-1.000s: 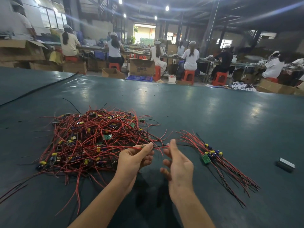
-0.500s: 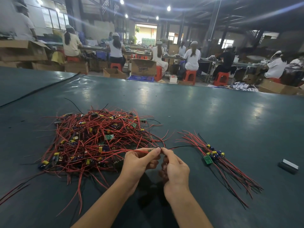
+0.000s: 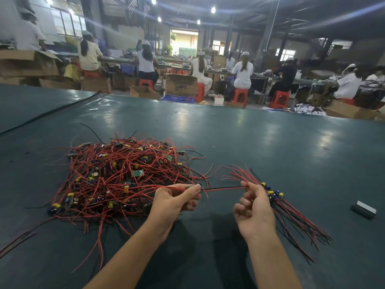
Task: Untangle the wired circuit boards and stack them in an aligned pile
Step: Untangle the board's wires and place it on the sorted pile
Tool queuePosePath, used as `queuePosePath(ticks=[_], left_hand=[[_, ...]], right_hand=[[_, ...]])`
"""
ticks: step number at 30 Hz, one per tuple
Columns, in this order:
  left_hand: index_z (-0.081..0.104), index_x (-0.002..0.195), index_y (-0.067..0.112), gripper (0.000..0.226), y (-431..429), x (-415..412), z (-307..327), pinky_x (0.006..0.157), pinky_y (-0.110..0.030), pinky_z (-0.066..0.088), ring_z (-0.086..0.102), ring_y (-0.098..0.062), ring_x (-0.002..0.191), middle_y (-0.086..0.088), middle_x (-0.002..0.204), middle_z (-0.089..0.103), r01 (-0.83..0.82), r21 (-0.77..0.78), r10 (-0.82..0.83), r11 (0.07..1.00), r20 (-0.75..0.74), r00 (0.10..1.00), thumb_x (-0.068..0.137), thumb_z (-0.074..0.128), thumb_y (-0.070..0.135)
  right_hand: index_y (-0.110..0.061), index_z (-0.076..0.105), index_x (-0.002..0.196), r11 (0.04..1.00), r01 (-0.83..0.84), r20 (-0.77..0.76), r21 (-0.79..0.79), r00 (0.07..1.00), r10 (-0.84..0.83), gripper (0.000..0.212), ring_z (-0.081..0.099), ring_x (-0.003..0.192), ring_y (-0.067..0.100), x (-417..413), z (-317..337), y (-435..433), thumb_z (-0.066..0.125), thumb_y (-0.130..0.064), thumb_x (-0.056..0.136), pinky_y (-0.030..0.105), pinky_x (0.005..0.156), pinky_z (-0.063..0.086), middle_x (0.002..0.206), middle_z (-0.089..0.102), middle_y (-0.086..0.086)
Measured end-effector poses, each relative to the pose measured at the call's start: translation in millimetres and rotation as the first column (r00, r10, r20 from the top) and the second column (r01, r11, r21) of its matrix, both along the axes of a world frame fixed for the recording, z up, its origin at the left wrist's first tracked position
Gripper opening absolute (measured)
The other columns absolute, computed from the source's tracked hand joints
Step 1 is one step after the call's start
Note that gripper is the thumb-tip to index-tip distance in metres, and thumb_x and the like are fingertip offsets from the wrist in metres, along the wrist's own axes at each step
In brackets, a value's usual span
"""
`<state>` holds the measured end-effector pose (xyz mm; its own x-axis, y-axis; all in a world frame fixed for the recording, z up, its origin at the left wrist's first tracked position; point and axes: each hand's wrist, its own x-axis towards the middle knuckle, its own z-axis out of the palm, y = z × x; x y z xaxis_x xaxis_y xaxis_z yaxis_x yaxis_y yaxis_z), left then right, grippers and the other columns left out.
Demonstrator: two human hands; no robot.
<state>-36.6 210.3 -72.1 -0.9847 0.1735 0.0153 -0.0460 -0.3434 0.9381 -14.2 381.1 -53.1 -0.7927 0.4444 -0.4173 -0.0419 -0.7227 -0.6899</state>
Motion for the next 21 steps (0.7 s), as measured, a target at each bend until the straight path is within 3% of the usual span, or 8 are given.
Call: queuePosePath(ticks=[9, 21], left_hand=[[0.08, 0.075, 0.013, 0.032, -6.4, -0.4, 0.8, 0.054, -0.018, 0.051, 0.06, -0.01, 0.055, -0.01, 0.071, 0.071, 0.036, -0.005, -0.036, 0.999, -0.018, 0.999, 0.056, 0.083, 0.039], [0.078, 0.072, 0.013, 0.028, -5.2, -1.1, 5.2, 0.053, -0.016, 0.052, 0.059, -0.009, 0.052, -0.01, 0.072, 0.07, -0.018, 0.185, 0.004, 0.983, 0.072, 0.997, 0.053, 0.085, 0.032]], right_hand=[[-0.011, 0.058, 0.068, 0.997, -0.042, -0.025, -0.067, 0.999, 0.041, 0.031, 0.023, 0.027, 0.005, 1.5, -3.1, 2.8, 0.042, -0.019, 0.093, 0.011, 0.032, 0.019, 0.041, 0.031, -0.009], [-0.01, 0.061, 0.067, 0.977, 0.069, -0.009, 0.202, 0.998, -0.069, 0.026, 0.027, 0.034, 0.007, 0.4, -1.7, -5.6, 0.053, -0.016, 0.092, 0.016, 0.035, 0.023, 0.045, 0.038, -0.008]])
